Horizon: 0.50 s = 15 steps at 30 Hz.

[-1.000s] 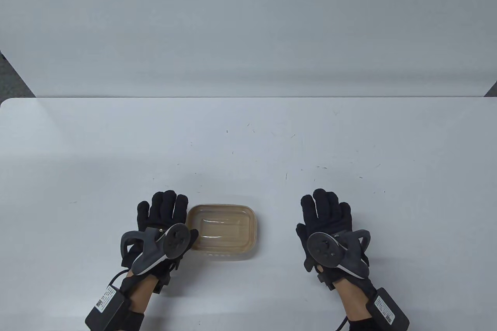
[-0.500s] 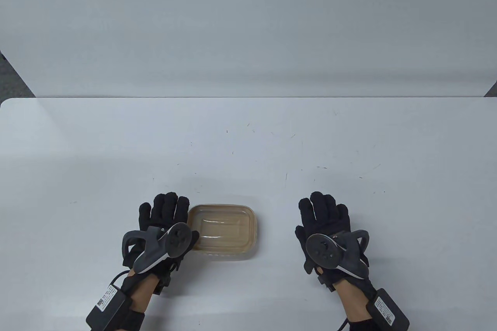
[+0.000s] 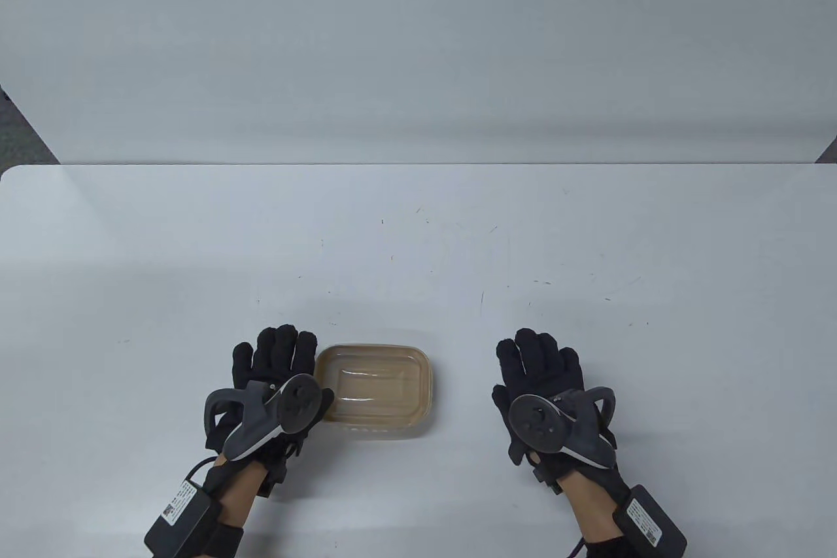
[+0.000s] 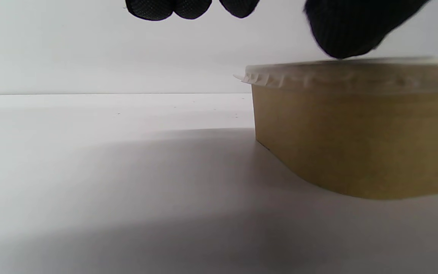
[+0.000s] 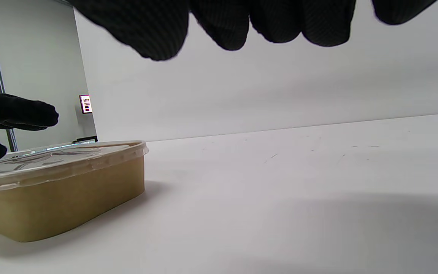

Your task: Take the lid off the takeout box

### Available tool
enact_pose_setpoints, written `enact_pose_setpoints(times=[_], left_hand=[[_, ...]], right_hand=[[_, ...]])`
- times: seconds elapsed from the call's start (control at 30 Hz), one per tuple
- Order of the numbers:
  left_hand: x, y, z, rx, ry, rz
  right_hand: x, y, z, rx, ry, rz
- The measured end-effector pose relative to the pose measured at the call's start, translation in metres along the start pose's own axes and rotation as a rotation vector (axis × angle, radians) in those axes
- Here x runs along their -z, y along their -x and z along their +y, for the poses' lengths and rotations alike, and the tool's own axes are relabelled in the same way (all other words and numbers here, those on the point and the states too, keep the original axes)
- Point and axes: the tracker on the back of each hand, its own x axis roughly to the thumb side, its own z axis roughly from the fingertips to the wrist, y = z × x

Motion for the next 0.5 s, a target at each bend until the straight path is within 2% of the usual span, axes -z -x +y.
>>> enact_pose_setpoints(times=[0.3, 0.5], left_hand=[[0.001, 0.003, 0.001, -0.027, 0.005, 0.01], [0.003, 0.015, 0.003, -0.124, 0.028, 0.032]], right_hand=[[0.0, 0.0, 0.001, 0.002, -0.027, 0.002], [0.0, 0.0, 0.001, 0.002, -0.033, 0.003]])
